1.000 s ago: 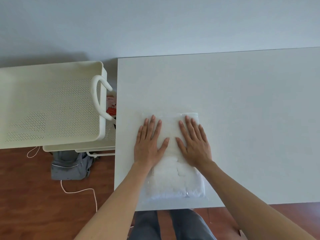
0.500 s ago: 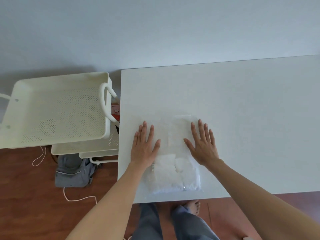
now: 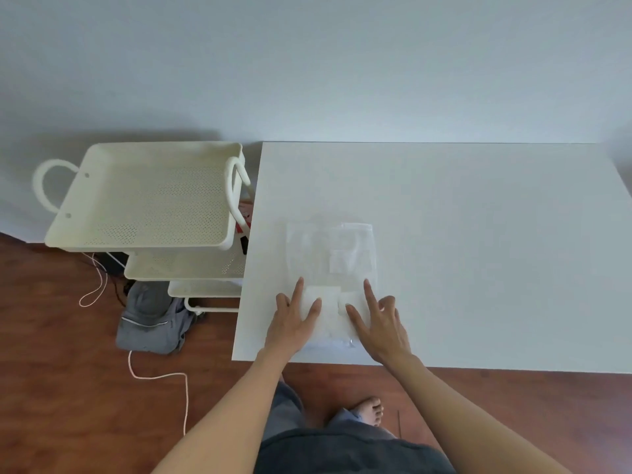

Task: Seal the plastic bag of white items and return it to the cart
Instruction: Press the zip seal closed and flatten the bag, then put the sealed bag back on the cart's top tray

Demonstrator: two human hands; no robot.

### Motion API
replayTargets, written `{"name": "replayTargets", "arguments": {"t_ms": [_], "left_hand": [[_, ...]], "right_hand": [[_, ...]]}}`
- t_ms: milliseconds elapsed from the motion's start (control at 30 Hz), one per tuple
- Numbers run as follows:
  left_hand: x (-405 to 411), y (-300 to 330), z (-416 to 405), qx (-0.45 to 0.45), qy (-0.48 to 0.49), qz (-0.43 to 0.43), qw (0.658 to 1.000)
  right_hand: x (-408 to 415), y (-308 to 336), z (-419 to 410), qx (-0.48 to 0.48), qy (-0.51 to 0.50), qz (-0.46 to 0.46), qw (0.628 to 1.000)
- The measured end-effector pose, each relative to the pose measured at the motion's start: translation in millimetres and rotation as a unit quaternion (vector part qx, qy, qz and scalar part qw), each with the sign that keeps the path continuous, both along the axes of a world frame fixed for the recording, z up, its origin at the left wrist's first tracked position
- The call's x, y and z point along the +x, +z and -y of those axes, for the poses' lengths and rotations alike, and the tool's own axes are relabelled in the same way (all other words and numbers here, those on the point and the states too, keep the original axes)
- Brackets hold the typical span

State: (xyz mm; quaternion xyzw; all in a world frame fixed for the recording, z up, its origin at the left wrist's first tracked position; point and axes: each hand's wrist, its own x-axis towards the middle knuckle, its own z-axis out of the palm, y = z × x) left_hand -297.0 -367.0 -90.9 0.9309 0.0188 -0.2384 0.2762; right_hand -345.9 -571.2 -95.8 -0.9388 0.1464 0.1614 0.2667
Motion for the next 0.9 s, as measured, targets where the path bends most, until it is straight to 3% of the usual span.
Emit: {"name": "replayTargets", "arguments": {"t_ms": [100,267,900], "left_hand": [[-5,-2,3,-0.032,0.004,0.011,0.999],[3,5,0,-0.063,0.018,0.066,0.996],[108,125,-22,-0.079,0.038,0.224,0.971]], "right_hand": [[0,-1,0,0.092,-0.021,-0.007,0.996],[12,7,0,0.143,-0.027,0.014,0.989],[143,113,-24,0.151,0.025,0.146,0.977]]}}
